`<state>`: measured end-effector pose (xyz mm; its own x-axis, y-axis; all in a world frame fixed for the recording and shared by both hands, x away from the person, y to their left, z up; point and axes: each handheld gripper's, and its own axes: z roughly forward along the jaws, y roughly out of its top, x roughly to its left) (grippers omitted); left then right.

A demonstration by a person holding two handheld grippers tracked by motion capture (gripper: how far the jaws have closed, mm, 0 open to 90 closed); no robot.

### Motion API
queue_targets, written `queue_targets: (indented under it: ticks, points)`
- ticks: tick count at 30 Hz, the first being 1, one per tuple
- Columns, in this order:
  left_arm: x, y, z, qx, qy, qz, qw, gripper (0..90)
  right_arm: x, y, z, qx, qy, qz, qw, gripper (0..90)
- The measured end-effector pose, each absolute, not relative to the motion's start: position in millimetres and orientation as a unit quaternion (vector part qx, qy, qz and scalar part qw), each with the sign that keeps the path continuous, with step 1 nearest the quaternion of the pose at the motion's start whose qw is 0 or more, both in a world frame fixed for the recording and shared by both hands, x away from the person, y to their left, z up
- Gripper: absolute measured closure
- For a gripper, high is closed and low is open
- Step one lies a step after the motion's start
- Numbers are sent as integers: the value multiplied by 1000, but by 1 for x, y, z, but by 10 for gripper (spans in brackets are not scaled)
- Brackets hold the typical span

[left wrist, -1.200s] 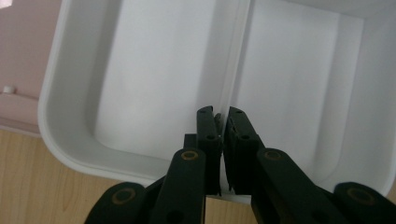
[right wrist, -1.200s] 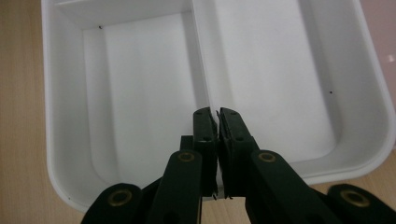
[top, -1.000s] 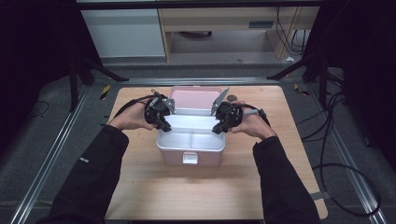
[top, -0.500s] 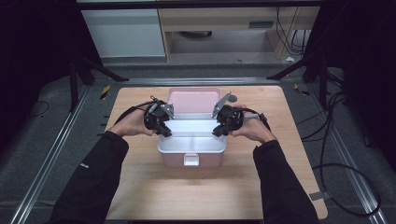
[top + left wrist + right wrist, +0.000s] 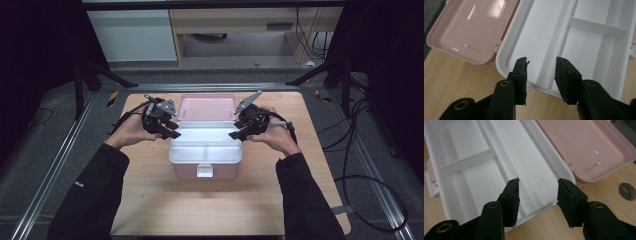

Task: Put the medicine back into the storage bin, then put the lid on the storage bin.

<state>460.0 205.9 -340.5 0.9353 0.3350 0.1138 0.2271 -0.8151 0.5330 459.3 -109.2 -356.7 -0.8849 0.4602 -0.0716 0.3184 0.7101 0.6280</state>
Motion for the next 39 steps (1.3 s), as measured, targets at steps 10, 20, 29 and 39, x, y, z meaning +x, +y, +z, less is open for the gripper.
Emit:
queue_targets:
  ticks: [10,20,29,39]
  points:
    - [462,231,-345,895,264,142,330,462,463,-136,-340,342,864,325,175,507]
    - [482,237,-354,850,348,162,362,406,467,-159,-344,398,823,349,206,452]
    - [500,231,-361,827,371,183,380,376,482,-160,-354,426,802,361,211,430]
    - [518,224,-370,807,399,181,395,359,506,-140,-350,413,788,398,225,405]
